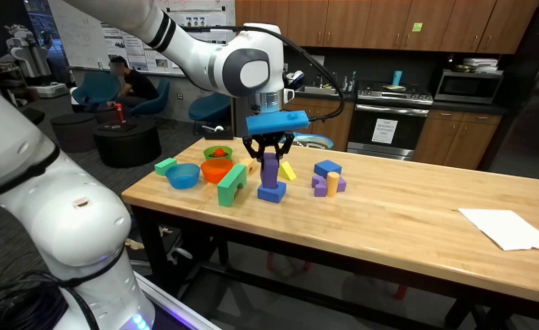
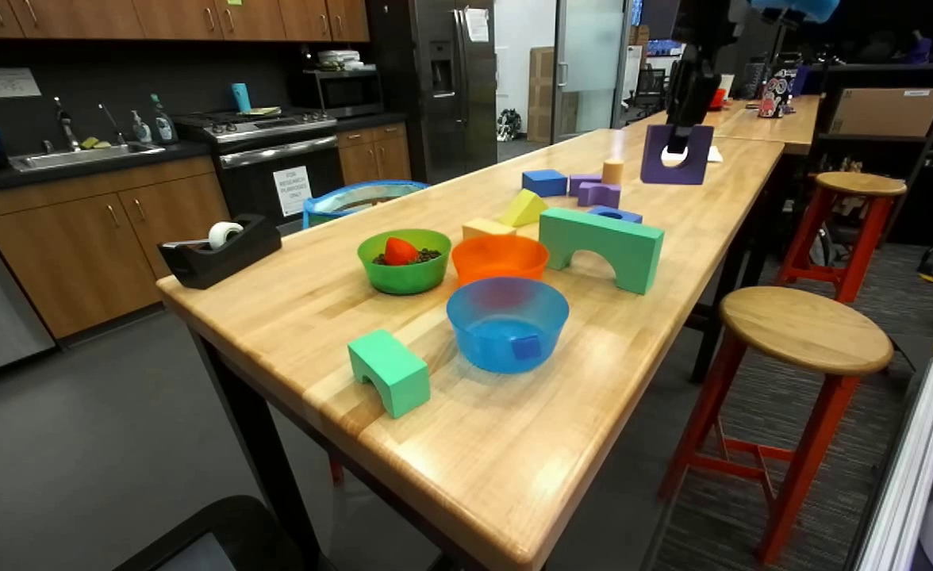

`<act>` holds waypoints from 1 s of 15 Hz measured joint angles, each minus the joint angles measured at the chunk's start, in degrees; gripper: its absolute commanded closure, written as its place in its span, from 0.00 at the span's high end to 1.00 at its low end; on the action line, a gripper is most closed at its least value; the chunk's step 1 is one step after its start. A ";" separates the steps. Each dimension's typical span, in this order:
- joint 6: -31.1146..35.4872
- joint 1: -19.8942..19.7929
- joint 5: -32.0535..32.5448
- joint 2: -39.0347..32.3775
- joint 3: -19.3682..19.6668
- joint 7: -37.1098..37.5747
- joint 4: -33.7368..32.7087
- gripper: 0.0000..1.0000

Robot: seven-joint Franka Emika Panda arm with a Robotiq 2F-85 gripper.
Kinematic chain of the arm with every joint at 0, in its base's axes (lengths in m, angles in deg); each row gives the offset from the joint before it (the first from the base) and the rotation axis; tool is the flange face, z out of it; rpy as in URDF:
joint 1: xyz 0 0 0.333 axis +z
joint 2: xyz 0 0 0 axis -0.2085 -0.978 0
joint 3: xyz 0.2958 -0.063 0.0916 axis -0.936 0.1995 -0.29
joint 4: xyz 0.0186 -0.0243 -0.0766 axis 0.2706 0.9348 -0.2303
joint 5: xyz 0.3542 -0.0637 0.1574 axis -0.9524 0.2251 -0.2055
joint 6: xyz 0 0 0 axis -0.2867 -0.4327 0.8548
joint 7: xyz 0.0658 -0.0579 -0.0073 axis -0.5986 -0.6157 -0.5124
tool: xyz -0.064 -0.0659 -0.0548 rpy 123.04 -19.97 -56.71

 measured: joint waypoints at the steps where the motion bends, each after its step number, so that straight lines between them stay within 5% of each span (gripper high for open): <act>1: 1.15 0.48 0.00 0.30 -0.34 1.97 0.47 0.16; 8: 10.70 2.33 0.35 0.92 -2.94 15.32 4.24 0.16; 15: 11.08 3.19 4.97 2.60 -5.53 22.27 5.87 0.16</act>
